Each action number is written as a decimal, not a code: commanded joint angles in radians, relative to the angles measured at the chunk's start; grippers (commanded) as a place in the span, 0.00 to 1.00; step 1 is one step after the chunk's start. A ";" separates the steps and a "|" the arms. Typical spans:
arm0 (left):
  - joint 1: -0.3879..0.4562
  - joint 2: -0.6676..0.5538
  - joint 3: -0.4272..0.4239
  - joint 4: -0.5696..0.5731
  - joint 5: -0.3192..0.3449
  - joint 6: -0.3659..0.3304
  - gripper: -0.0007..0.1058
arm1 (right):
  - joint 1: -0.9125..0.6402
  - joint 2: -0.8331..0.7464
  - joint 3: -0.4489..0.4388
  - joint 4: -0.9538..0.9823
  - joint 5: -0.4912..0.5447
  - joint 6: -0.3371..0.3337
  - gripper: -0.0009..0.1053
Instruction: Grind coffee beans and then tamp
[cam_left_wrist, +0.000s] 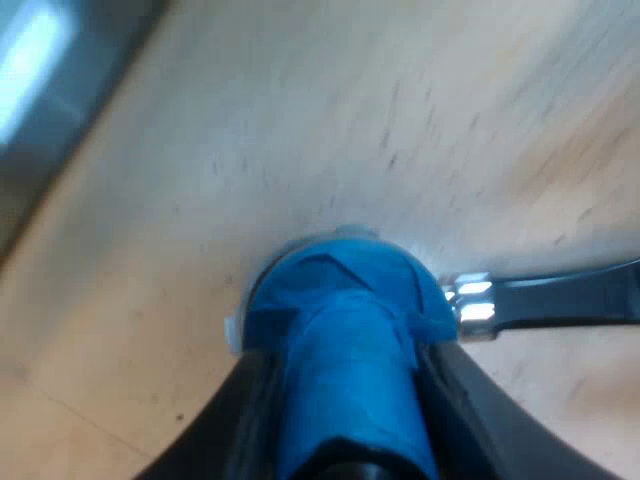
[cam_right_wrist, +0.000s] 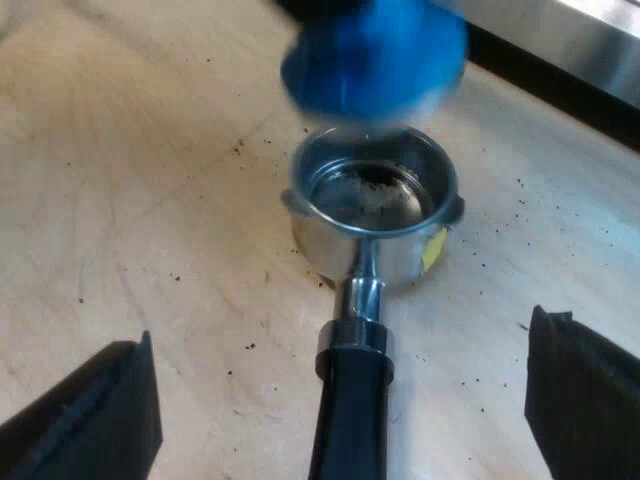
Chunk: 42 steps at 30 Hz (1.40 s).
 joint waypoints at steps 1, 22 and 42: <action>0.042 -0.046 -0.005 0.072 0.001 -0.001 0.01 | -0.001 -0.025 -0.007 -0.022 0.001 -0.004 0.73; 0.496 -0.074 0.196 0.032 0.011 0.074 0.01 | -0.071 0.062 -0.075 -0.153 -0.120 -0.102 0.73; 0.567 0.121 0.215 -0.043 -0.015 0.069 0.27 | -0.073 0.175 -0.075 -0.266 -0.225 -0.102 0.73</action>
